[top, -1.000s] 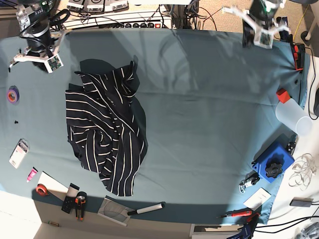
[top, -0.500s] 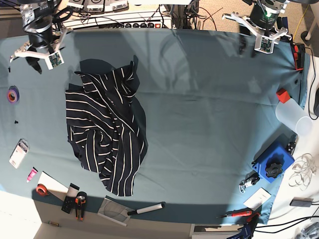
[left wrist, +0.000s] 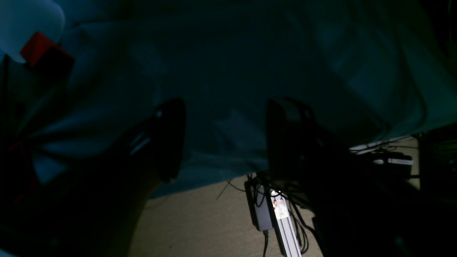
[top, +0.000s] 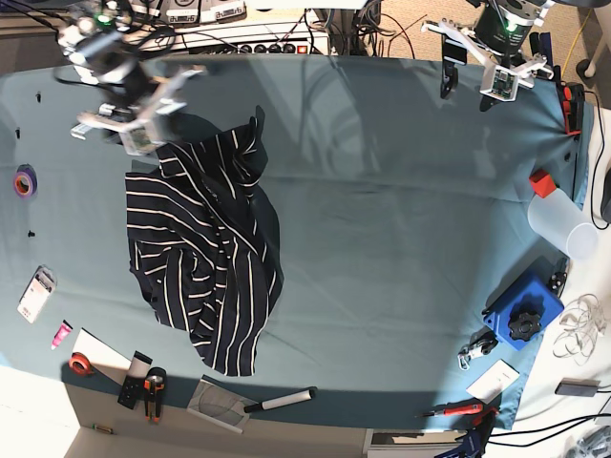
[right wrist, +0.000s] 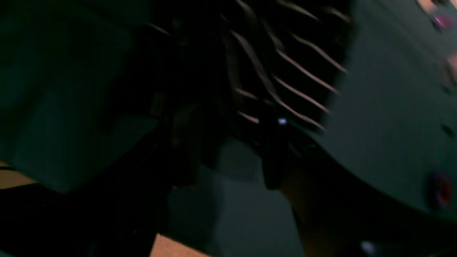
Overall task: Layout the t-shirt on the table in an organized manner, then fold the t-shirt properly
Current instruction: 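Move the right gripper down onto the crumpled striped shirt, then grasp the shirt fabric with the right gripper, then lift the shirt with the right gripper and shake it out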
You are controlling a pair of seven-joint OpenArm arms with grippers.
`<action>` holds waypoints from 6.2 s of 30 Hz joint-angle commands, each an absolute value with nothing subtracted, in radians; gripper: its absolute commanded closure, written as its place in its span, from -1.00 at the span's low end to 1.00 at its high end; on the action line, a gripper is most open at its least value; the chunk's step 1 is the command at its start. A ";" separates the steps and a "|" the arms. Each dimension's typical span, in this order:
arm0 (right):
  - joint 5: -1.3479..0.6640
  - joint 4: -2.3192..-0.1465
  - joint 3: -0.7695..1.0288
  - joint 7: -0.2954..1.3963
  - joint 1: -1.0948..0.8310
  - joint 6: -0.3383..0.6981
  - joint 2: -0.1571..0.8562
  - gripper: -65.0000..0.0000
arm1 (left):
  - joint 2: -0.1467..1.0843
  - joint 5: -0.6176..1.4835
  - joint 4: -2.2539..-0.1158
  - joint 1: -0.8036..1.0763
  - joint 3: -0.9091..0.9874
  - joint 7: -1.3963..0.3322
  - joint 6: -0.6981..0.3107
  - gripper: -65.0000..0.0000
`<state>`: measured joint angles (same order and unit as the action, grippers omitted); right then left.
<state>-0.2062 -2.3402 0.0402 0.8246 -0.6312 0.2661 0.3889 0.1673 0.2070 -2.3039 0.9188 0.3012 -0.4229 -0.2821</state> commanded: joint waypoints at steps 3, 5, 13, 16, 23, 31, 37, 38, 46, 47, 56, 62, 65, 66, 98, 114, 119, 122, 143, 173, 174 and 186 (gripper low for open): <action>-0.109 -2.284 -0.056 0.786 -0.599 0.262 0.367 0.20 | 0.172 0.214 -2.322 0.928 0.304 -0.403 -0.289 -0.10; -0.028 -2.222 -0.119 0.780 -0.570 0.230 0.346 0.20 | 0.172 0.214 -2.322 0.928 0.304 -0.403 -0.289 -0.10; 0.117 -2.077 -0.300 0.782 -0.439 0.114 0.318 0.20 | 0.172 0.214 -2.322 0.928 0.304 -0.395 -0.289 -0.10; 0.150 -2.010 -0.344 0.808 -0.400 0.060 0.318 0.20 | 0.172 0.214 -2.322 0.928 0.304 -0.394 -0.289 -0.10; 0.223 -1.976 -0.367 0.837 -0.385 -0.014 0.318 0.20 | 0.172 0.214 -2.322 0.920 0.304 -0.393 -0.289 -0.10; 0.165 -1.974 -0.367 0.814 -0.385 0.004 0.273 0.20 | 0.172 0.214 -2.322 0.878 0.304 -0.393 -0.289 -0.10; 0.155 -1.974 -0.368 0.796 -0.385 0.003 0.244 0.75 | 0.172 0.214 -2.322 0.878 0.304 -0.393 -0.289 -0.10; 0.158 -1.974 -0.368 0.793 -0.385 0.003 0.243 0.87 | 0.172 0.214 -2.322 0.878 0.304 -0.393 -0.289 -0.10; 0.238 -2.020 -0.368 0.813 -0.385 0.004 0.244 1.00 | 0.172 0.214 -2.322 0.878 0.304 -0.393 -0.289 -0.10; 0.237 -2.048 -0.368 0.816 -0.385 0.010 0.244 1.00 | 0.172 0.214 -2.322 0.878 0.304 -0.393 -0.289 -0.10; 0.226 -2.304 -0.368 0.817 -0.385 0.049 0.244 1.00 | 0.172 0.214 -2.322 0.878 0.304 -0.392 -0.289 -0.10; 0.303 -2.304 -0.366 0.907 -0.395 0.048 0.244 1.00 | 0.172 0.214 -2.322 0.875 0.303 -0.381 -0.389 -0.13; 0.370 -2.304 -0.366 0.908 -0.425 0.048 0.244 0.74 | 0.172 0.214 -2.322 0.866 0.288 -0.343 -0.515 -0.24; 0.395 -2.304 -0.366 0.908 -0.437 0.048 0.244 0.58 | 0.172 0.213 -2.322 0.863 0.274 -0.323 -0.522 -0.27; 0.341 -2.156 -0.366 0.944 -0.446 0.002 0.275 0.45 | 0.172 0.010 -2.322 0.748 -0.089 -0.396 -0.232 -0.28; 0.183 -2.090 -0.364 0.917 -0.411 0.001 0.214 -0.01 | 0.172 0.011 -2.322 0.748 -0.089 -0.395 -0.233 -0.28; 0.191 -1.952 -0.366 0.916 -0.347 0.003 0.166 -0.01 | 0.172 0.011 -2.322 0.748 -0.089 -0.395 -0.232 -0.28; 0.196 -1.905 -0.366 0.932 -0.332 0.003 0.158 -0.01 | 0.172 0.011 -2.322 0.748 -0.089 -0.395 -0.233 -0.28; 0.308 -1.960 -0.403 0.874 -0.332 0.019 0.158 1.00 | 0.172 0.010 -2.322 0.748 -0.089 -0.393 -0.232 -0.28; -0.114 -2.079 -0.401 0.689 0.067 0.343 -0.122 1.00 | 0.172 0.010 -2.322 0.748 -0.089 -0.389 -0.221 -0.28; -0.125 -2.079 -0.393 0.688 0.081 0.344 -0.138 1.00 | 0.172 0.010 -2.322 0.748 -0.089 -0.389 -0.221 -0.27; -0.026 -2.079 -0.311 0.693 0.222 0.283 -0.141 1.00 | 0.172 0.010 -2.322 0.748 -0.089 -0.389 -0.221 -0.27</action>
